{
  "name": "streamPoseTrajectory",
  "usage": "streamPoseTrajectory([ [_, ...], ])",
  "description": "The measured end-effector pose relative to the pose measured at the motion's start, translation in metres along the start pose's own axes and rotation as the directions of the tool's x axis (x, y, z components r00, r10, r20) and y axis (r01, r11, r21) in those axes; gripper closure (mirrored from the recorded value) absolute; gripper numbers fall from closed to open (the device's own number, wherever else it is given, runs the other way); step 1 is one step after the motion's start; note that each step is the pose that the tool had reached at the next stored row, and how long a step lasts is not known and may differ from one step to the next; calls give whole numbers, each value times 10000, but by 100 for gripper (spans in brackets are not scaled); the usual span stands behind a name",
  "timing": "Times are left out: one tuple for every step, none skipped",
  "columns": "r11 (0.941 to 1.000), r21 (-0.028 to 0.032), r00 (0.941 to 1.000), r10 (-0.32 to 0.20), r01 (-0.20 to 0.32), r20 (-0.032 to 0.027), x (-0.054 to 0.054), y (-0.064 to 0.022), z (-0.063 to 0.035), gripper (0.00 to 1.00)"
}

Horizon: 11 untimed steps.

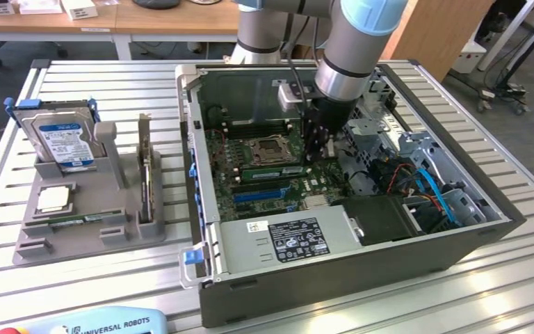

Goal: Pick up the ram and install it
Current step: 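Press down the ram until it locks into place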

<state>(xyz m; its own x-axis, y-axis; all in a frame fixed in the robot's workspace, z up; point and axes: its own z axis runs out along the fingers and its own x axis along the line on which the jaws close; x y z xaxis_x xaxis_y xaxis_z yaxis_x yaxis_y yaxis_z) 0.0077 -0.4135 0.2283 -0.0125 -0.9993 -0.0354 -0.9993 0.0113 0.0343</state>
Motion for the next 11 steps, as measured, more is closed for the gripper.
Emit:
streamPoseTrajectory([
  [10000,0,10000,1,-1,2,-1,1,-18,90],
  [10000,0,10000,0,0,1,-1,1,-38,90],
  [10000,0,10000,0,0,0,-2,2,-59,90],
  [10000,0,10000,0,0,0,-3,3,-80,90],
  [10000,1,10000,-1,1,1,-4,3,-101,90],
  [10000,0,10000,0,0,1,-4,4,-123,90],
  [10000,0,10000,0,0,1,-5,5,-143,90],
  [10000,0,10000,0,0,0,-6,6,-162,90],
  [10000,1,10000,0,0,1,-6,6,-179,90],
  [10000,1,10000,0,0,1,-7,7,-195,90],
  [10000,0,10000,-1,1,1,-8,7,-210,90],
])
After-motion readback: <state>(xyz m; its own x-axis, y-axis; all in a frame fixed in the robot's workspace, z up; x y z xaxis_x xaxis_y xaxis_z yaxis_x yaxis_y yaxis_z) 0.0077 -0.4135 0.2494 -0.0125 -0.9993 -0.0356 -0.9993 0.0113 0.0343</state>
